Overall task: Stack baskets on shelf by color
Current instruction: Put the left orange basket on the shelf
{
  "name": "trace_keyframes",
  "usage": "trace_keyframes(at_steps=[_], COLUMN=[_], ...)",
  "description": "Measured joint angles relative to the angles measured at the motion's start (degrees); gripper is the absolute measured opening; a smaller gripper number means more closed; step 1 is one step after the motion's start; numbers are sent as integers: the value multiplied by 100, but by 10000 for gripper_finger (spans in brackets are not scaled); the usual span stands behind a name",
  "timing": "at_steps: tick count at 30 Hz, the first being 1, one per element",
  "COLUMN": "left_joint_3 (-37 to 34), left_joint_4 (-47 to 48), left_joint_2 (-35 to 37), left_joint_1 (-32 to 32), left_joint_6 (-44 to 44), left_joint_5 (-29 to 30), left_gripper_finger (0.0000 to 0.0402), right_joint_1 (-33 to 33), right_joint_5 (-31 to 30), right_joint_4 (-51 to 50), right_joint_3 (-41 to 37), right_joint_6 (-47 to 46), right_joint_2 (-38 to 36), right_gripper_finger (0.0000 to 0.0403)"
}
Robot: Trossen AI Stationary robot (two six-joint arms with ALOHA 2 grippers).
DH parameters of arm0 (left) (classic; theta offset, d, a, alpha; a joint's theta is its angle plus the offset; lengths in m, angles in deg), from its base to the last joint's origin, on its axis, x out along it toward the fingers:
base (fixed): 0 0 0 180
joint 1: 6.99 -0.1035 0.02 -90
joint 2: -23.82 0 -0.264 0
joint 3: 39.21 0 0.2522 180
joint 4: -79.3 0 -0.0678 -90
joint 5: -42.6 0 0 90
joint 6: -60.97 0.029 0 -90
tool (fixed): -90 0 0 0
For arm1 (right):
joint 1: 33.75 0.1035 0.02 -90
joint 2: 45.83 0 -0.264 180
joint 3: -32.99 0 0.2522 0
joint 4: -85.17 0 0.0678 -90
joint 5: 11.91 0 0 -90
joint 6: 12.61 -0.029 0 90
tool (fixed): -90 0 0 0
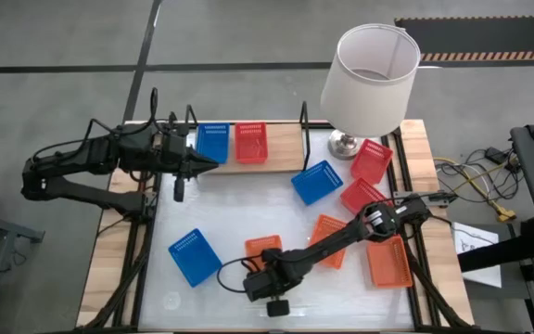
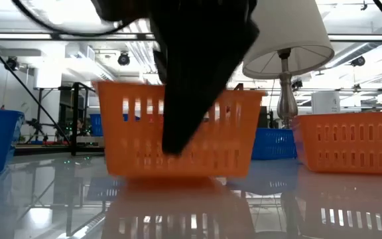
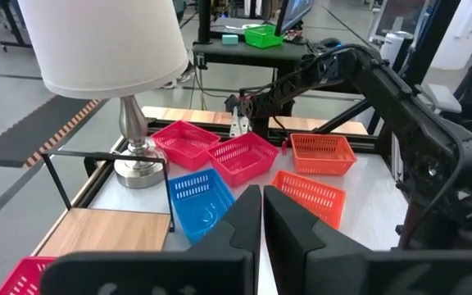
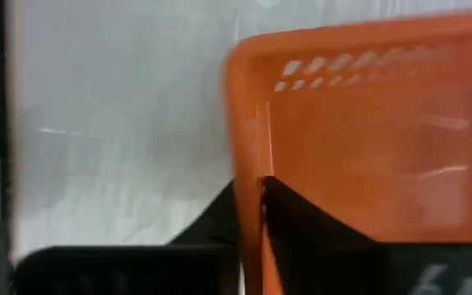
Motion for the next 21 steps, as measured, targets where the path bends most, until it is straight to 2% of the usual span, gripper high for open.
trace_keyframes(at_steps=[8,12,16,21], left_joint_3=[-2,-2,-2,-2], left_joint_4=[-13,-11,-16,-27], left_joint_2=[231,346,418,404], left_joint_1=[0,2,2,2], left_joint_6=[-145,-155,-159,-160], left_joint_5=[0,0,0,2], left_gripper_finger=[0,0,0,0], right_joint_1=[-100,-296,-725,-1574], right_joint_5=[-30,-585,-1138,-1373], right_joint_4=[-92,-180,-329,-271], right_joint_3=[4,14,15,25], right_joint_6=[162,153,320,1001], right_joint_2=[-642,-1184,-1652,-2018], right_gripper_finger=[8,8,8,8])
